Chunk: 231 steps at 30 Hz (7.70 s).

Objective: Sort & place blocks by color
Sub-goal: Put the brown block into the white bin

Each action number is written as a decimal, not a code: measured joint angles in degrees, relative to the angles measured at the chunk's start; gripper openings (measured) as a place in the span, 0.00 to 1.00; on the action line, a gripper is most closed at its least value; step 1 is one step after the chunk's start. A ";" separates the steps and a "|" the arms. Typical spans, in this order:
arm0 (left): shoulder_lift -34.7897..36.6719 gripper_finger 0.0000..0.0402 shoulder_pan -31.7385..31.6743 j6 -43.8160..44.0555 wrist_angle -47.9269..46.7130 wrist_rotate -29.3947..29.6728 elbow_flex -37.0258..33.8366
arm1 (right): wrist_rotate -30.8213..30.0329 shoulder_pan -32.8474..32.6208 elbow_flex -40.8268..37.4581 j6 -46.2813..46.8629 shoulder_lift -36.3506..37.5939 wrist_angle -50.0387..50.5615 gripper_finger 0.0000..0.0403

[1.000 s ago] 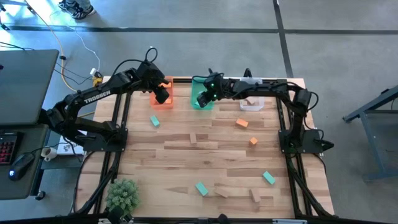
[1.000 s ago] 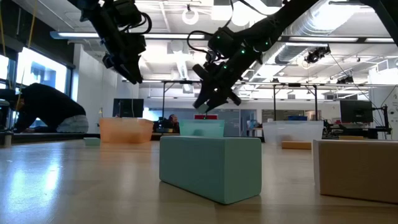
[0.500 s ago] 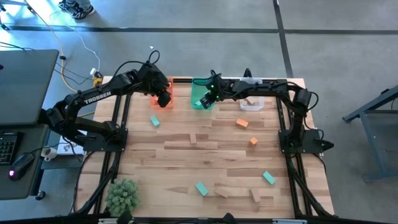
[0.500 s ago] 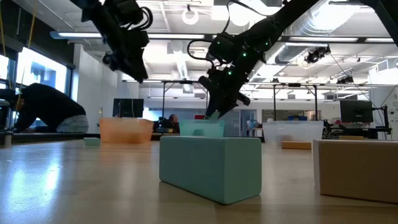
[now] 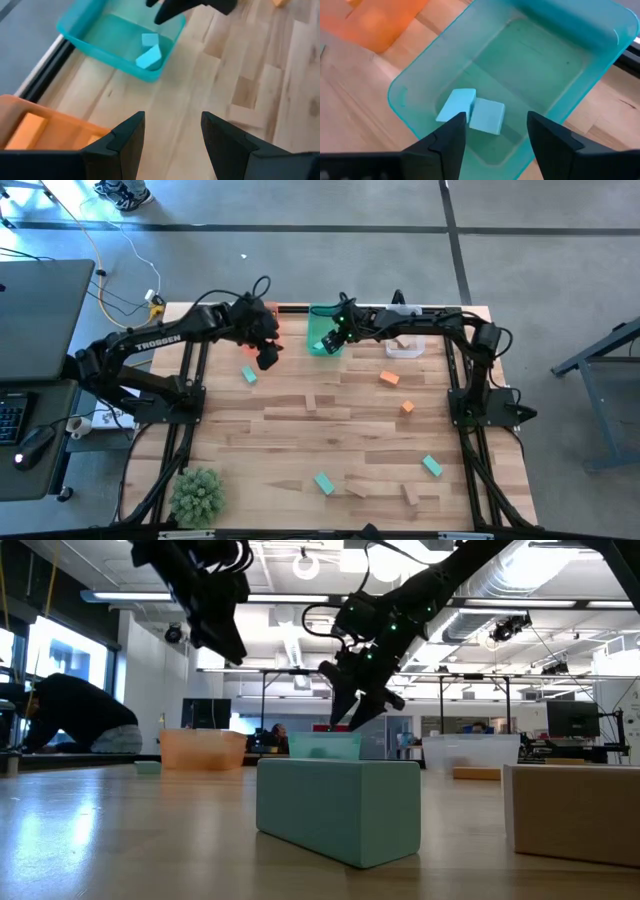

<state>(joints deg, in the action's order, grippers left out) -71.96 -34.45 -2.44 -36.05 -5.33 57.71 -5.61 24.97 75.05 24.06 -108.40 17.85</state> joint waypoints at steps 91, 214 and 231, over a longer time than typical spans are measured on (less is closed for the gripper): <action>-20.17 0.55 27.18 69.63 4.55 26.15 18.95 | -17.83 12.17 48.68 -33.02 2.07 57.20 0.49; -22.80 0.23 -0.55 2.19 -4.90 -39.25 18.84 | 18.30 -4.61 48.63 -46.22 2.05 60.25 0.49; -22.82 0.23 -2.39 12.14 0.70 -65.21 18.84 | 22.73 -14.06 48.63 -45.59 2.05 46.08 0.49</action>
<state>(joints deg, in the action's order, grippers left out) -94.78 -36.84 9.70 -35.35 -70.54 76.55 17.12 10.91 123.68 -21.53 -106.34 63.92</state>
